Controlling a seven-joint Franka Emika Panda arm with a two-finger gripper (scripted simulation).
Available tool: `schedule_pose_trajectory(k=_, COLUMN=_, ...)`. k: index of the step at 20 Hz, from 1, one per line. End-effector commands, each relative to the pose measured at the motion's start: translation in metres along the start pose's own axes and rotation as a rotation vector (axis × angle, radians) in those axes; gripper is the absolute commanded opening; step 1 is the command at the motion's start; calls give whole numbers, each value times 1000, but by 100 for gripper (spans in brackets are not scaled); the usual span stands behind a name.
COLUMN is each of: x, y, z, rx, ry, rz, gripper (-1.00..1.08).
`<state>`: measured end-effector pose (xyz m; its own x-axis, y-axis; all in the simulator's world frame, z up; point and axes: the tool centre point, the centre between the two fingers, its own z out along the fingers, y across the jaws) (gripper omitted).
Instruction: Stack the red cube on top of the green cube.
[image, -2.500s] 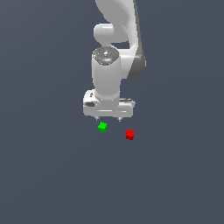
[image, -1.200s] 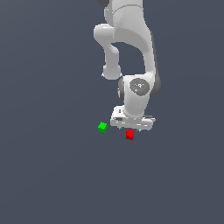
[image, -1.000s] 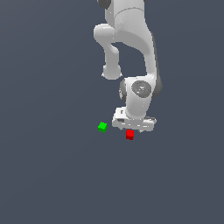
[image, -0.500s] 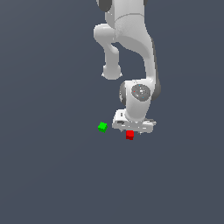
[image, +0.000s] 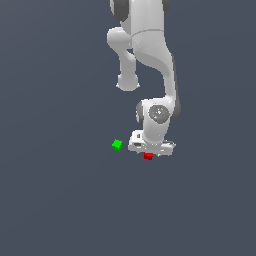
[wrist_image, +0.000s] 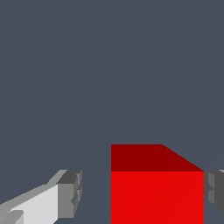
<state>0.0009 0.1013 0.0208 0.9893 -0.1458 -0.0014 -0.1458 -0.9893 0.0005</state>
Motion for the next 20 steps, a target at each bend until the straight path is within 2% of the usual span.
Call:
schedule_pose_trajectory(k=1, x=1, y=0, z=1, rx=0, ry=1, rz=0, gripper=-100)
schedule_pose_trajectory(k=13, x=1, y=0, z=-1, rx=0, ry=1, rz=0, gripper=-100)
schedule_pose_trajectory(k=20, x=0, y=0, z=-24, rx=0, ry=1, rz=0, gripper=-100)
